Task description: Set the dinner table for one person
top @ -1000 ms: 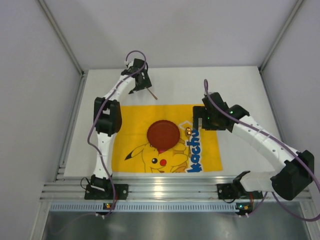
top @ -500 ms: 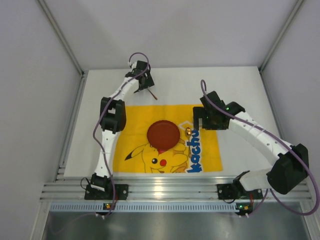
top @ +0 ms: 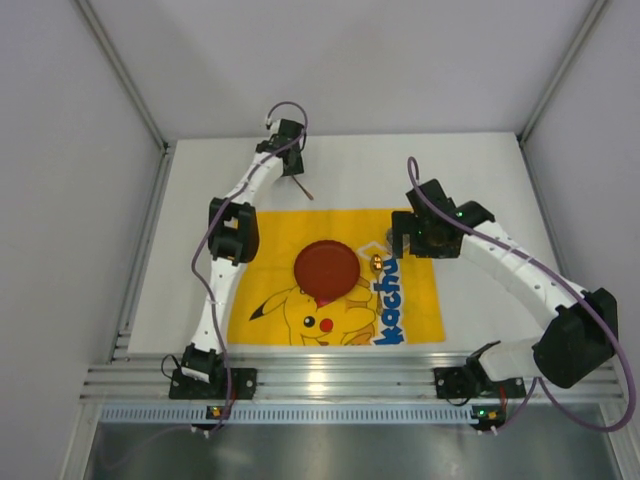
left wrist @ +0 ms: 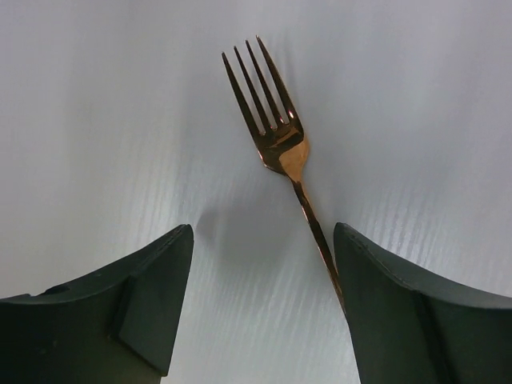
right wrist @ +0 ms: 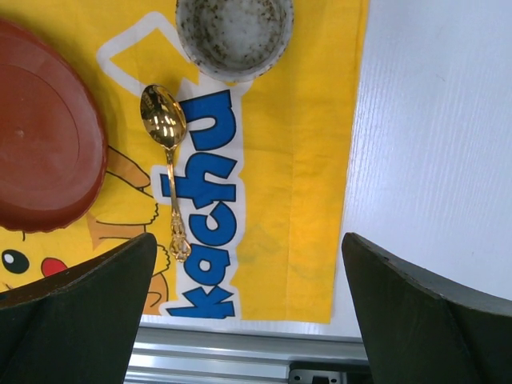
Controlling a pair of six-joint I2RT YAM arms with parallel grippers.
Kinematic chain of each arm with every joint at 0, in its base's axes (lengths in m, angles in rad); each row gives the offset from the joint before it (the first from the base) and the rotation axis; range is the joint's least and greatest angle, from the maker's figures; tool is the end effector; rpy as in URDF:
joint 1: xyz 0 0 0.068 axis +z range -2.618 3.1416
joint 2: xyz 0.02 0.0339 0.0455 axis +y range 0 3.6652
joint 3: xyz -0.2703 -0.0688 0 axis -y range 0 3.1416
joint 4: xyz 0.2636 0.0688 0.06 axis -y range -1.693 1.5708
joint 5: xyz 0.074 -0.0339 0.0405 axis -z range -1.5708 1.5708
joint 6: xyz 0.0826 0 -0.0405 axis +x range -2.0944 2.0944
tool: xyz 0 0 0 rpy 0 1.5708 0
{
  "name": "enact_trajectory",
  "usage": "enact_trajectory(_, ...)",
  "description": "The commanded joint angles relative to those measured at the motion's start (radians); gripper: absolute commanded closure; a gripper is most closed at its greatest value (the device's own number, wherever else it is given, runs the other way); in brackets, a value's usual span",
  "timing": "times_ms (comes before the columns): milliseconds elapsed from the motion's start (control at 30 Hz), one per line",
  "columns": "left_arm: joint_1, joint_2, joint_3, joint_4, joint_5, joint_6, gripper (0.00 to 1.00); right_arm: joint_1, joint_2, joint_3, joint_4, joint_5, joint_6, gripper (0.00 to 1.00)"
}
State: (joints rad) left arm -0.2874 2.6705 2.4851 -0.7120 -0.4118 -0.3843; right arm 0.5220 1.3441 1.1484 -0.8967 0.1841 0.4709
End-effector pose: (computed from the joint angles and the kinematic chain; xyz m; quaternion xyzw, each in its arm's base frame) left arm 0.6081 -0.1453 0.1295 -0.1122 0.9196 0.0756 0.3689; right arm 0.2684 0.1369 0.2467 -0.0029 0.9677 0.0338 0.2500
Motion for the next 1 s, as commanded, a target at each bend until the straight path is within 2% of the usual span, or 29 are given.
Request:
enact_trajectory(0,0.036,0.022,-0.066,-0.21,-0.067,0.047,0.25,-0.011,0.004,0.036,-0.008,-0.024,-0.014,0.0)
enact_trajectory(167,0.115,-0.038,-0.193,-0.207,0.002,-0.021,0.43,-0.011,0.0,0.021,-0.001,-0.052,-0.009,0.0)
enact_trajectory(300,0.162,-0.139,-0.395,-0.101,0.111,-0.054,0.48,-0.011,-0.02,-0.003,0.013,-0.066,0.002,0.0)
enact_trajectory(367,0.162,-0.172,-0.425,-0.075,0.122,-0.039,0.49,-0.011,-0.029,-0.01,0.018,-0.071,0.002,0.0)
enact_trajectory(733,0.162,-0.189,-0.417,-0.092,0.151,-0.008,0.67,-0.011,-0.026,-0.032,0.045,-0.098,0.009,0.0)
enact_trajectory(867,0.162,-0.187,-0.42,-0.093,0.165,-0.001,0.82,-0.011,-0.019,-0.033,0.048,-0.104,0.011,0.0)
enact_trajectory(967,0.162,-0.181,-0.419,-0.095,0.168,-0.001,0.87,-0.011,-0.016,-0.033,0.05,-0.106,0.011,0.0)
